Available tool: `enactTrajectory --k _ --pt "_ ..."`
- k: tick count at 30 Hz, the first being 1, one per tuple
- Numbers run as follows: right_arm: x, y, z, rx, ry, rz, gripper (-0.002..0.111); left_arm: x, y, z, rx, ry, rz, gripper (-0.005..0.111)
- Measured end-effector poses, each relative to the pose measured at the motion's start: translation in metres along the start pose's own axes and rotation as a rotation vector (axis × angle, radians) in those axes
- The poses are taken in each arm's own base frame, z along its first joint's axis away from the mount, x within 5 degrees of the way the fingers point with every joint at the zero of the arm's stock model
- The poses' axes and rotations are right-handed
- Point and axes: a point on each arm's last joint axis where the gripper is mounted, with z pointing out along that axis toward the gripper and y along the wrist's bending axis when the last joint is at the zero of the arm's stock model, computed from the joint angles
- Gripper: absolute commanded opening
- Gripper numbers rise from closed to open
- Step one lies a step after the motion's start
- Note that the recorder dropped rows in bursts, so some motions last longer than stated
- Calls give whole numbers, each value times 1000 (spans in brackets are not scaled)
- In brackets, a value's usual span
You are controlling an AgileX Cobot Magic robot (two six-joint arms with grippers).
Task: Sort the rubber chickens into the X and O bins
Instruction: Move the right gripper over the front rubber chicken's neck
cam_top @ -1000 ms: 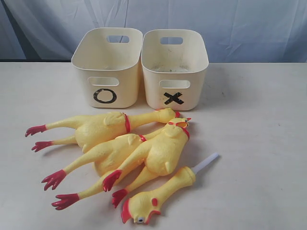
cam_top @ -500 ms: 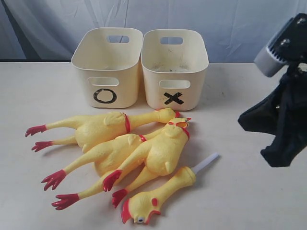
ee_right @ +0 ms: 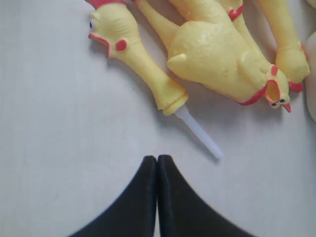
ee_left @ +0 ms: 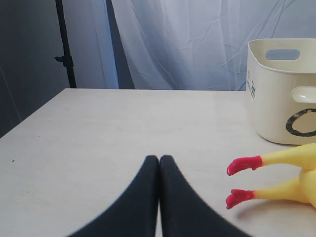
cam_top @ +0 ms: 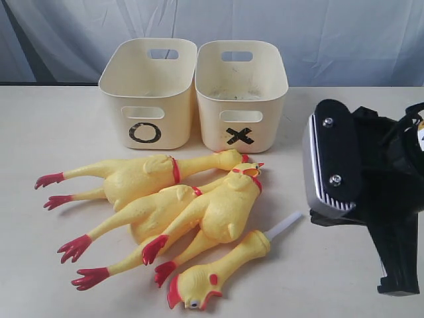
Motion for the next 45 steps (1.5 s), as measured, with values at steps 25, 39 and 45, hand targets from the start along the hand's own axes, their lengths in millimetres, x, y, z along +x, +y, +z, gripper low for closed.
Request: enactTrajectory --k 25,39,45 --pt "-10 -19 99 -185 35 -186 0 0 0 0 0 0 0 0" --pt "-49 15 136 -177 16 -461 44 0 0 0 0 0 0 0" --pt "-54 13 146 -125 1 -479 47 0 0 0 0 0 0 0"
